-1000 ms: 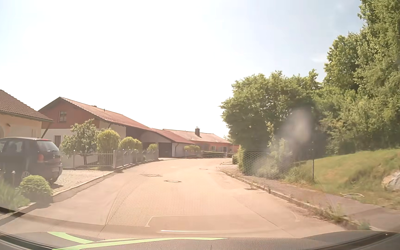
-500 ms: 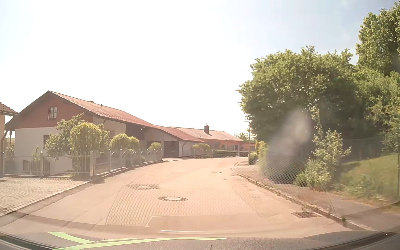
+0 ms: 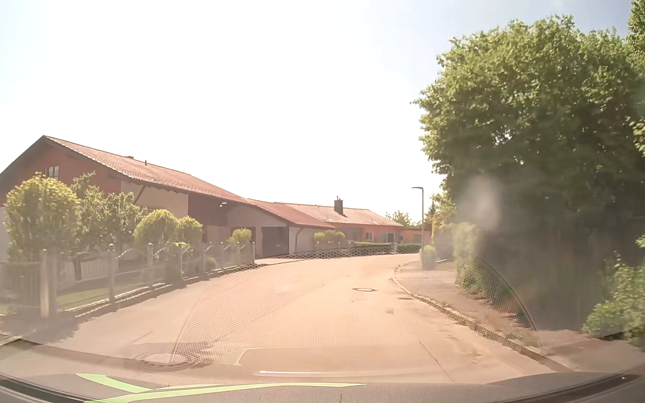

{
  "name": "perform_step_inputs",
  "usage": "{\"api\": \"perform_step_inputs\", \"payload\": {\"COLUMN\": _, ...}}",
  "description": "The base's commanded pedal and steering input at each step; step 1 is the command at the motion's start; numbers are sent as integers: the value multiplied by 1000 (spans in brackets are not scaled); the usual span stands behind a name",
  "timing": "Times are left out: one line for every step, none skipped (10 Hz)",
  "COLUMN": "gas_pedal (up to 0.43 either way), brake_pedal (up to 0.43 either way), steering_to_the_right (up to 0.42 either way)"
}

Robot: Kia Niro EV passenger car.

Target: Follow the waypoints while adhering to traffic rules and regulations

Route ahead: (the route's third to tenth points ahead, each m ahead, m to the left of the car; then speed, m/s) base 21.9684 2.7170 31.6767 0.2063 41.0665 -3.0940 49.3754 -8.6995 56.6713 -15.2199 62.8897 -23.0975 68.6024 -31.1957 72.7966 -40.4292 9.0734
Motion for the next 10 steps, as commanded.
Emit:
{"api": "perform_step_inputs", "payload": {"gas_pedal": 39, "brake_pedal": 0, "steering_to_the_right": 9}}
{"api": "perform_step_inputs", "payload": {"gas_pedal": 39, "brake_pedal": 0, "steering_to_the_right": 9}}
{"api": "perform_step_inputs", "payload": {"gas_pedal": 39, "brake_pedal": 0, "steering_to_the_right": 10}}
{"api": "perform_step_inputs", "payload": {"gas_pedal": 39, "brake_pedal": 0, "steering_to_the_right": 12}}
{"api": "perform_step_inputs", "payload": {"gas_pedal": 39, "brake_pedal": 0, "steering_to_the_right": 16}}
{"api": "perform_step_inputs", "payload": {"gas_pedal": 39, "brake_pedal": 0, "steering_to_the_right": 20}}
{"api": "perform_step_inputs", "payload": {"gas_pedal": 39, "brake_pedal": 0, "steering_to_the_right": 23}}
{"api": "perform_step_inputs", "payload": {"gas_pedal": 39, "brake_pedal": 0, "steering_to_the_right": 24}}
{"api": "perform_step_inputs", "payload": {"gas_pedal": 39, "brake_pedal": 0, "steering_to_the_right": 25}}
{"api": "perform_step_inputs", "payload": {"gas_pedal": 39, "brake_pedal": 0, "steering_to_the_right": 27}}
